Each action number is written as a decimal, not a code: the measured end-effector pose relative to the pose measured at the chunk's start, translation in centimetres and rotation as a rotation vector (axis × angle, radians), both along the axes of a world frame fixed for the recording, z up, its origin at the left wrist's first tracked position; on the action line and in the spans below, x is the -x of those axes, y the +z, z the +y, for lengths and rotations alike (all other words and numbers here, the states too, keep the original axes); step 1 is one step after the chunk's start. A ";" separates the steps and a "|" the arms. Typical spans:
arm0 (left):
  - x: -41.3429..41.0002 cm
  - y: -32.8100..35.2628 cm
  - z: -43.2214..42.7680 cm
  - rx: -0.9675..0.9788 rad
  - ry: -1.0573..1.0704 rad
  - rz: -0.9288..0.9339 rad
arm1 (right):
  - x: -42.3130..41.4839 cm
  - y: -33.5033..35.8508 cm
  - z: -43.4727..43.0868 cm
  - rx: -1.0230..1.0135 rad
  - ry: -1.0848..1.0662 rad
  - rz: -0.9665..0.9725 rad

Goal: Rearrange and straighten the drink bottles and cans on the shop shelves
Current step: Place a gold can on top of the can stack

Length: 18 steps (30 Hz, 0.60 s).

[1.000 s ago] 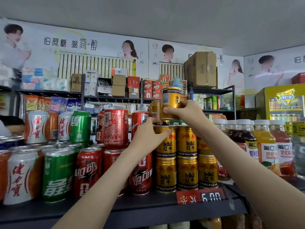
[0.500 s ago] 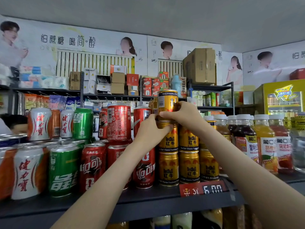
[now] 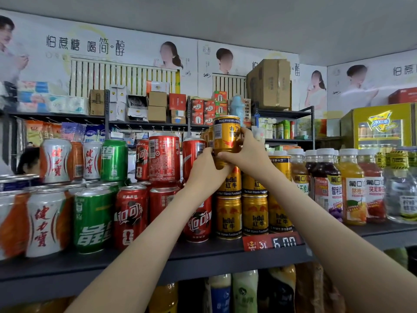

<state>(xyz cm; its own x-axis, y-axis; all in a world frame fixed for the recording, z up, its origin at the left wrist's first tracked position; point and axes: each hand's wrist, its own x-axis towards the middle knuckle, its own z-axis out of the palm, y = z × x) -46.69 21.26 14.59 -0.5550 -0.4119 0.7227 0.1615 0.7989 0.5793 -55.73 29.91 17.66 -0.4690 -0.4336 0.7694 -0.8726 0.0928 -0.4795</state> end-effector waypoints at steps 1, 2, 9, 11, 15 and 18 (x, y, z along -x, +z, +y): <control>-0.1 -0.2 0.1 0.012 -0.002 0.006 | 0.0 -0.2 0.0 0.014 -0.010 0.022; -0.2 -0.3 0.2 0.026 -0.001 0.011 | -0.1 -0.4 0.1 0.024 -0.023 0.043; -0.1 -1.9 0.4 0.108 0.071 -0.009 | -0.5 -2.7 1.1 0.051 -0.070 0.186; -0.3 -2.4 0.7 0.134 0.102 -0.032 | -0.6 -3.4 1.4 0.033 -0.110 0.222; -0.9 -3.0 1.6 0.278 0.230 -0.072 | -0.8 -4.9 1.9 0.013 -0.161 0.296; -1.3 -3.6 2.2 0.415 0.297 -0.050 | -0.9 -6.2 2.6 0.002 -0.148 0.318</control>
